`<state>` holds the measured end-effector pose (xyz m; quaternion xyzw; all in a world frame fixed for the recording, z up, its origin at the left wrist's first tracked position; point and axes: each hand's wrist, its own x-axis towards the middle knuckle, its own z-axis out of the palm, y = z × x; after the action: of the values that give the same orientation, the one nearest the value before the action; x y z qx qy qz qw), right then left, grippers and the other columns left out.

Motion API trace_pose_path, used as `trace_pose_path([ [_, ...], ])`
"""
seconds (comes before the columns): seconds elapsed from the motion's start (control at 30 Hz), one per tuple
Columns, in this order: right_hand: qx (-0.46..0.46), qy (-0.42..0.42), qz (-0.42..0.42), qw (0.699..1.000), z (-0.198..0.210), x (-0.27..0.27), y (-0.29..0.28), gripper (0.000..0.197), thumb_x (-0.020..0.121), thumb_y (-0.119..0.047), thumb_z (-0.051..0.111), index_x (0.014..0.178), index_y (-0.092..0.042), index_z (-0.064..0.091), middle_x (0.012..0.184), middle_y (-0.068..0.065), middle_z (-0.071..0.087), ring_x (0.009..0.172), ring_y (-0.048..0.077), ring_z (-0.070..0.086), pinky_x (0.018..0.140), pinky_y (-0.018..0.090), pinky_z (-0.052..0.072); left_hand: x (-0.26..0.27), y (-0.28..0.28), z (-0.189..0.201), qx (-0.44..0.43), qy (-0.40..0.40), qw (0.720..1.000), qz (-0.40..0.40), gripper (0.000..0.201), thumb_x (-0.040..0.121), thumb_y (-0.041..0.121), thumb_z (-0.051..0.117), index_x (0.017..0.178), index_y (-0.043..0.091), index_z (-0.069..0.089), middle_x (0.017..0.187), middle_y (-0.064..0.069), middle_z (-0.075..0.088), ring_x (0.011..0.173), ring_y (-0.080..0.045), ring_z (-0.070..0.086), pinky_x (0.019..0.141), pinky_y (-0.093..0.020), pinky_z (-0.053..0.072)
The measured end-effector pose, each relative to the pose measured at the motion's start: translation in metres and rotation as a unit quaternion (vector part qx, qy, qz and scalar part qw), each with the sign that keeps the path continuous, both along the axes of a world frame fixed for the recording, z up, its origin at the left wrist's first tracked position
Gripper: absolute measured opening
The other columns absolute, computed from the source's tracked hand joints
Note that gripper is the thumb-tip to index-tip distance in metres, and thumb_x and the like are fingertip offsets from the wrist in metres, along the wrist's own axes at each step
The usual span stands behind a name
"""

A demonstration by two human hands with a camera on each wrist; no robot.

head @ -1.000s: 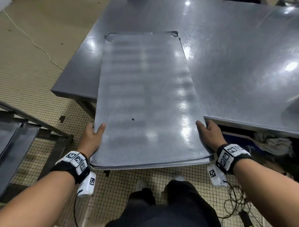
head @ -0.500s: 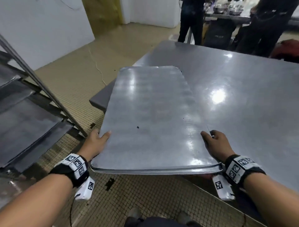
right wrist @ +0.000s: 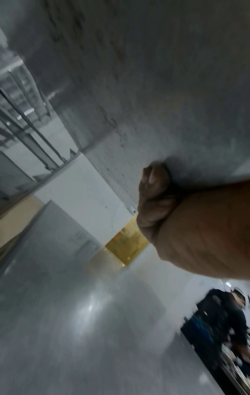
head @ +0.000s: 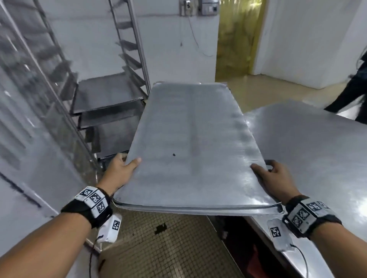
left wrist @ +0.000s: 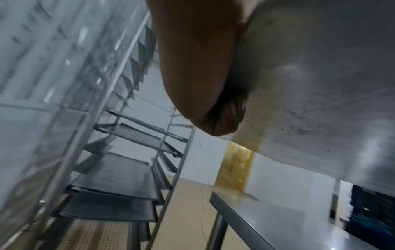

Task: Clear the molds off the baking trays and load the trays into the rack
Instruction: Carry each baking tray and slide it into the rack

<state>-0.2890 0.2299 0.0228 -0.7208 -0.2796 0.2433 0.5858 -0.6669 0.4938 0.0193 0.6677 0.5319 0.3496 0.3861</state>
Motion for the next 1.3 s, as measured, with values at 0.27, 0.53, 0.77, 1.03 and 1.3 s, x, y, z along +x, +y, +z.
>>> trace_pose_path([
  [0.27, 0.033, -0.054, 0.122, 0.99, 0.035, -0.042, 0.067, 0.032, 0.089, -0.026, 0.076, 0.107, -0.007, 0.057, 0.076, 0.0, 0.068, 0.048, -0.005, 0.062, 0.044, 0.009, 0.044, -0.092, -0.029, 0.041, 0.045, -0.04, 0.994, 0.089, 0.043, 0.088, 0.034, 0.076, 0.116, 0.007, 0.057, 0.104, -0.005, 0.071, 0.086, -0.016, 0.069, 0.069, -0.028, 0.053],
  [0.53, 0.045, -0.01, 0.238, 0.97, 0.051, -0.081, 0.129, 0.04, 0.082, -0.034, 0.081, 0.109, -0.009, 0.066, 0.091, 0.015, 0.076, 0.064, 0.015, 0.071, 0.053, 0.021, 0.052, -0.16, -0.053, 0.058, 0.058, -0.046, 0.98, 0.182, 0.032, 0.086, 0.034, 0.078, 0.104, 0.016, 0.058, 0.095, -0.001, 0.07, 0.082, -0.02, 0.07, 0.076, -0.037, 0.058],
  [0.77, 0.035, -0.025, 0.273, 0.961, 0.054, -0.106, 0.163, 0.031, 0.087, -0.022, 0.078, 0.107, -0.001, 0.067, 0.089, 0.013, 0.075, 0.054, 0.003, 0.067, 0.047, 0.012, 0.047, -0.183, -0.056, 0.059, 0.051, -0.041, 0.975, 0.213, 0.021, 0.087, 0.028, 0.077, 0.088, 0.021, 0.057, 0.091, -0.006, 0.069, 0.077, -0.022, 0.068, 0.072, -0.031, 0.054],
  [1.03, 0.017, -0.004, 0.281, 0.96, 0.055, -0.11, 0.195, 0.024, 0.087, -0.02, 0.078, 0.101, -0.005, 0.066, 0.09, 0.014, 0.076, 0.063, 0.009, 0.072, 0.052, 0.014, 0.051, -0.19, -0.021, 0.052, 0.018, -0.027, 0.975, 0.22, 0.035, 0.085, 0.035, 0.079, 0.103, 0.013, 0.059, 0.094, -0.008, 0.072, 0.077, -0.023, 0.071, 0.068, -0.032, 0.057],
  [1.3, 0.02, -0.064, 0.27, 0.961, 0.055, -0.105, 0.236, 0.023, 0.085, -0.028, 0.079, 0.08, -0.021, 0.058, 0.076, 0.007, 0.071, 0.056, 0.013, 0.064, 0.049, 0.019, 0.051, -0.185, 0.023, 0.049, 0.005, -0.018, 0.976, 0.215, 0.048, 0.083, 0.039, 0.079, 0.113, 0.01, 0.056, 0.098, -0.008, 0.072, 0.085, -0.025, 0.072, 0.082, -0.044, 0.06],
])
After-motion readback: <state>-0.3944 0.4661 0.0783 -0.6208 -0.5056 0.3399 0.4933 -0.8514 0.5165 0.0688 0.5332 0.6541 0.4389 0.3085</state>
